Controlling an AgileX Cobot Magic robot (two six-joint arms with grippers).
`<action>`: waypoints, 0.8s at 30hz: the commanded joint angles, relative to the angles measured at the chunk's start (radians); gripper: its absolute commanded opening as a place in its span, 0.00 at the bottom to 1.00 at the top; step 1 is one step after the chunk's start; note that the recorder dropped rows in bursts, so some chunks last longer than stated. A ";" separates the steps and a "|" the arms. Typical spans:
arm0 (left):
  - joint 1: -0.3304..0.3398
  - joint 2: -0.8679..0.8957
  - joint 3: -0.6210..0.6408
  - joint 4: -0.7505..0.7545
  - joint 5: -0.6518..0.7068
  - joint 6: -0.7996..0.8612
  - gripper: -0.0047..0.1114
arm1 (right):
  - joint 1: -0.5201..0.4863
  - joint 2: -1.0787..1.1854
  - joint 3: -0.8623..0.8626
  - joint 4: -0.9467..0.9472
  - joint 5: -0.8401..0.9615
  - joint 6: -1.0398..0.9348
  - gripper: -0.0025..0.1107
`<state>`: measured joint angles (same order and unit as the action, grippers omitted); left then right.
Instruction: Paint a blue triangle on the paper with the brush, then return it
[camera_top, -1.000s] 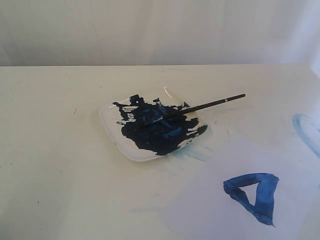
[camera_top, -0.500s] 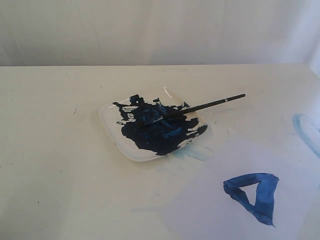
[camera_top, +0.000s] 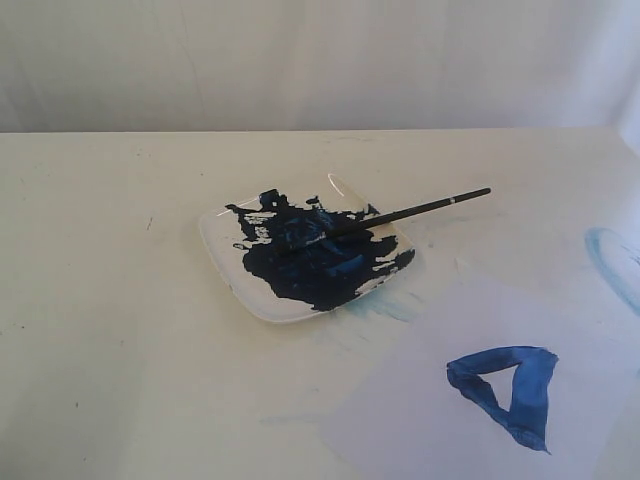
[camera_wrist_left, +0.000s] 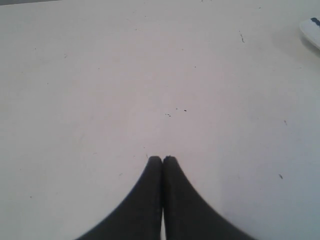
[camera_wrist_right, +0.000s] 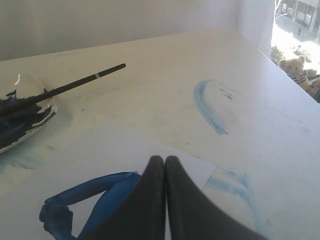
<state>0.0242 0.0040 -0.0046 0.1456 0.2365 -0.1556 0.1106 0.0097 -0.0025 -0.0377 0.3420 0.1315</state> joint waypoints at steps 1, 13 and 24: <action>-0.007 -0.004 0.005 -0.007 -0.004 -0.001 0.04 | -0.002 0.003 0.003 0.000 -0.004 0.004 0.02; -0.013 -0.004 0.005 -0.007 -0.004 -0.001 0.04 | -0.002 0.003 0.003 0.000 -0.004 0.004 0.02; -0.013 -0.004 0.005 -0.007 -0.004 -0.001 0.04 | -0.002 0.003 0.003 -0.095 -0.016 -0.050 0.02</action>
<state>0.0136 0.0040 -0.0046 0.1456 0.2365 -0.1556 0.1106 0.0097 -0.0025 -0.1177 0.3384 0.0934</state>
